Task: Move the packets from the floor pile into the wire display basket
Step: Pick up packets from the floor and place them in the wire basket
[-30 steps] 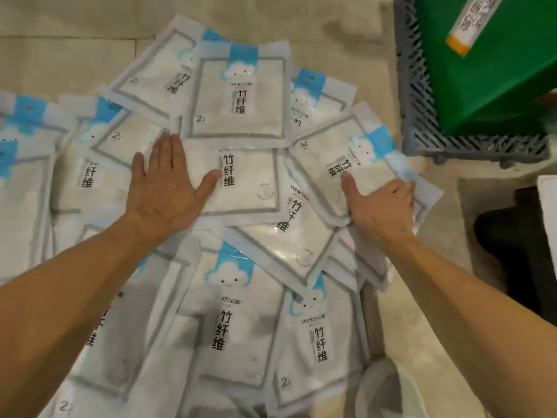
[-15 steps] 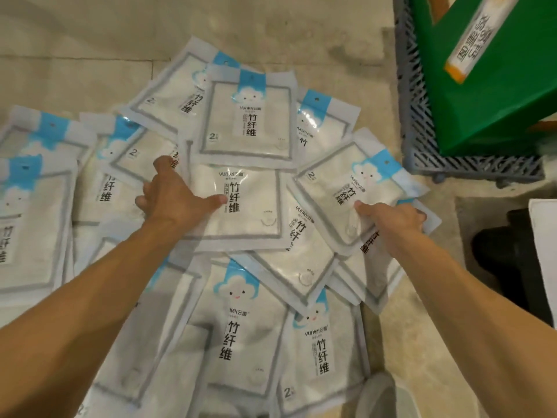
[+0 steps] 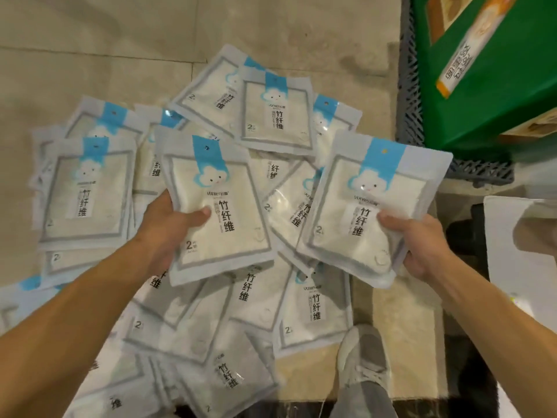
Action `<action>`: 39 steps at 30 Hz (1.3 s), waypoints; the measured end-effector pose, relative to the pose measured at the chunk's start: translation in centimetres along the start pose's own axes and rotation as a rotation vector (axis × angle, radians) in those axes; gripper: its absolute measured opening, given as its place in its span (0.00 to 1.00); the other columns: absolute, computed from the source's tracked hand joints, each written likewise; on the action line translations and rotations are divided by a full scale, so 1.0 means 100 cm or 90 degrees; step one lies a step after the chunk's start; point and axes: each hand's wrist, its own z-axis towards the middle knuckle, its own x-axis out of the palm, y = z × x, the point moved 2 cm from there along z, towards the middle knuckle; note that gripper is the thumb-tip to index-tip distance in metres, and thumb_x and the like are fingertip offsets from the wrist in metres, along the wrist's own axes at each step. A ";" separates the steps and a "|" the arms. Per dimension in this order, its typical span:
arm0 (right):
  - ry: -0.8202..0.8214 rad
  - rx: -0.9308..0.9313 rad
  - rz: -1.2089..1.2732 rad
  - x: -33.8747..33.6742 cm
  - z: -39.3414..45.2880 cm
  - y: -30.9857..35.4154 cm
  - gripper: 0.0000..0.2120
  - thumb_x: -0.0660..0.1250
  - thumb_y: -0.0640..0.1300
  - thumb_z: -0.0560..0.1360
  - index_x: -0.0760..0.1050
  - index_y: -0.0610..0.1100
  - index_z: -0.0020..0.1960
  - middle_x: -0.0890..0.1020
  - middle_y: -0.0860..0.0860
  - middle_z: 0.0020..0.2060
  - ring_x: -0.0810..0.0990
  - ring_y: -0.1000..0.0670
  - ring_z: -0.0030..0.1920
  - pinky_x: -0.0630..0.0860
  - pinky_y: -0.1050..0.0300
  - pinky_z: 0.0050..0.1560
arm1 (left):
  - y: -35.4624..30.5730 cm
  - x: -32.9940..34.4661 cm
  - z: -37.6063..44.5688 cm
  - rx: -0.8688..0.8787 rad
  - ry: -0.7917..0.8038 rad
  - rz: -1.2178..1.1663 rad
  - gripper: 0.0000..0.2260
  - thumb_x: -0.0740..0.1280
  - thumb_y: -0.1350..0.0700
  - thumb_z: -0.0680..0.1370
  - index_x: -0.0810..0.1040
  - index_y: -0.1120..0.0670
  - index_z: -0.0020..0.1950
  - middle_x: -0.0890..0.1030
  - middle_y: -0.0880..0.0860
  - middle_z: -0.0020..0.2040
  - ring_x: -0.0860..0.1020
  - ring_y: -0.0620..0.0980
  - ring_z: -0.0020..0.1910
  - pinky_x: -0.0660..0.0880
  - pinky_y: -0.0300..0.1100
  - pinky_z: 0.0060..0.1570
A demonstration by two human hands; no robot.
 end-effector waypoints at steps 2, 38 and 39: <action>0.039 0.002 -0.047 0.000 -0.029 0.021 0.20 0.74 0.30 0.72 0.81 0.40 0.63 0.88 0.44 0.53 0.87 0.41 0.52 0.82 0.42 0.56 | -0.011 -0.018 -0.028 0.000 0.015 -0.025 0.14 0.73 0.68 0.76 0.80 0.54 0.57 0.87 0.47 0.46 0.85 0.41 0.37 0.78 0.32 0.31; 0.521 -0.279 -0.288 0.127 -0.841 0.474 0.15 0.75 0.41 0.73 0.83 0.35 0.56 0.87 0.39 0.50 0.88 0.44 0.43 0.85 0.54 0.40 | -0.358 -0.462 -0.767 0.284 -0.128 -0.367 0.32 0.81 0.61 0.60 0.79 0.64 0.64 0.84 0.65 0.57 0.84 0.66 0.55 0.81 0.61 0.55; 0.542 -0.285 -0.297 0.129 -0.854 0.476 0.14 0.75 0.41 0.73 0.83 0.34 0.55 0.87 0.39 0.49 0.88 0.45 0.41 0.85 0.55 0.38 | -0.354 -0.465 -0.784 0.293 -0.147 -0.379 0.33 0.80 0.61 0.60 0.79 0.65 0.64 0.84 0.65 0.58 0.83 0.66 0.56 0.80 0.62 0.57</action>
